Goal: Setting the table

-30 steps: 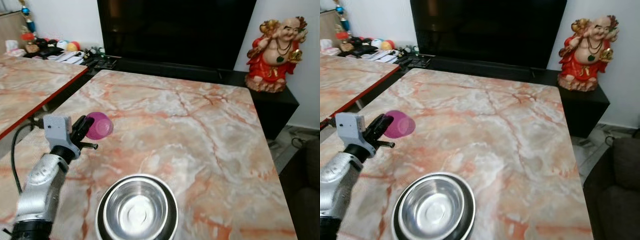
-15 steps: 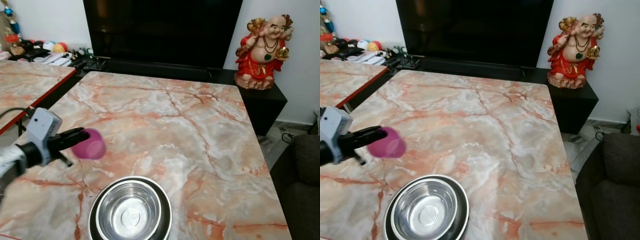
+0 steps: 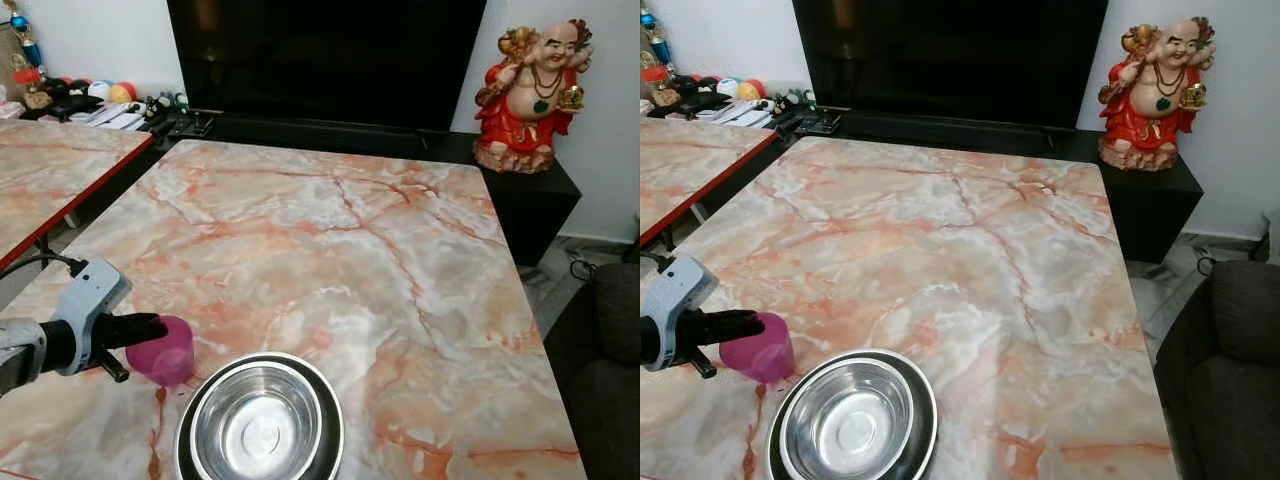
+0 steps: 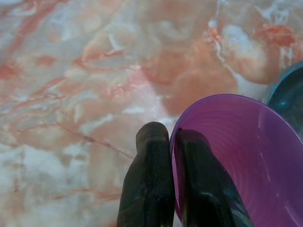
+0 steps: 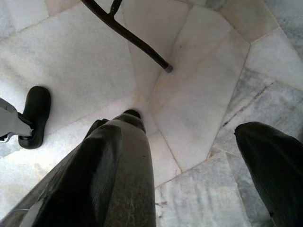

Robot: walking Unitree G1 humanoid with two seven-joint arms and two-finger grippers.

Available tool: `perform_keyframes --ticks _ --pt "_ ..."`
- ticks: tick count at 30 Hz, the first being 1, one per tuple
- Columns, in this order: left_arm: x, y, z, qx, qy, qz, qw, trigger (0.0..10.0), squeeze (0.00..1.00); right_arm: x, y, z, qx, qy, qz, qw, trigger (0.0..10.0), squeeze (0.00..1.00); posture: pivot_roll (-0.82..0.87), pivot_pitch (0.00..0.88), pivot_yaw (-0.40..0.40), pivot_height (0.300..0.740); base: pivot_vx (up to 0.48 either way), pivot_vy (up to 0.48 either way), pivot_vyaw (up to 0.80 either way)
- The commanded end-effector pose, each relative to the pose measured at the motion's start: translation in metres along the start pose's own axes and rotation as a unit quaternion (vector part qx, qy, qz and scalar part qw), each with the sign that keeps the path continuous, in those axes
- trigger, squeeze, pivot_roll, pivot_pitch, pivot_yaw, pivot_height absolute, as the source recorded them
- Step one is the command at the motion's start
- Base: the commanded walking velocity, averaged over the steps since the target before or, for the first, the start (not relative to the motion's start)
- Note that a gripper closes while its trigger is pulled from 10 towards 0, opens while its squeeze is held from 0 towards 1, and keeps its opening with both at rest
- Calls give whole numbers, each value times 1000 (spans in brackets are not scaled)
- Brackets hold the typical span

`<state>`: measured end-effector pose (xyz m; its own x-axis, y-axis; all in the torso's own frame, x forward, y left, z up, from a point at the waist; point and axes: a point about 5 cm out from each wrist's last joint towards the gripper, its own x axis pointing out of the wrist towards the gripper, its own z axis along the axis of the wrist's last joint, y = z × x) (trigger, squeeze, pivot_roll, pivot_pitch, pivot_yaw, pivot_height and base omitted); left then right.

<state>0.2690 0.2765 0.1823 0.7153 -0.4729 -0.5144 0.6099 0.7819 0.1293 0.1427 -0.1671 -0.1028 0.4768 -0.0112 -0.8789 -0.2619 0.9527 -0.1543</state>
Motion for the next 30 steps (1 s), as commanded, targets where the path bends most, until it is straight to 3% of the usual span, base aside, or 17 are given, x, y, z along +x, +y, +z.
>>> perform_keyframes --ticks 1,7,13,17,18,19,20,21,24,30 --pt "-2 -1 1 -1 3 -3 1000 10000 0 -2 6 -12 -5 25 10 1000 10000 0 43 69 21 740 0 0 0" --pt "-1 -3 1 -40 0 -3 999 10000 0 -1 5 -10 -5 25 10 1000 10000 0 42 71 20 740 0 0 0" --pt "0 -4 0 -33 3 -5 999 10000 0 0 5 -5 -4 21 9 1000 10000 0 39 69 19 740 0 0 0" --pt "1 -5 -1 -29 1 -4 1000 10000 0 -2 7 -15 -5 27 10 1000 10000 0 39 70 16 740 0 0 0" --pt "1 -6 -3 -24 6 -5 1000 10000 224 -3 7 -17 -5 29 10 1000 10000 0 37 69 16 740 0 0 0" --pt "1 -6 -3 -24 6 -5 1000 10000 224 -3 7 -17 -5 29 10 1000 10000 0 37 69 16 740 0 0 0" --pt "1 -6 -4 -25 7 -6 1000 10000 459 -3 7 -18 -5 30 10 1000 10000 0 37 70 15 740 0 0 0" --pt "1 -7 -4 -27 6 -7 1000 10000 537 -3 6 -20 -5 31 10 999 10000 0 38 69 14 740 0 0 0" --pt "1 -7 -4 -28 5 -7 1000 10000 620 -4 5 -22 -5 33 9 999 10000 0 37 70 14 740 0 0 0" --pt "1 -6 -5 -25 6 -3 1000 10000 635 -4 3 -21 -5 33 8 999 10000 0 34 72 14 740 0 0 0"
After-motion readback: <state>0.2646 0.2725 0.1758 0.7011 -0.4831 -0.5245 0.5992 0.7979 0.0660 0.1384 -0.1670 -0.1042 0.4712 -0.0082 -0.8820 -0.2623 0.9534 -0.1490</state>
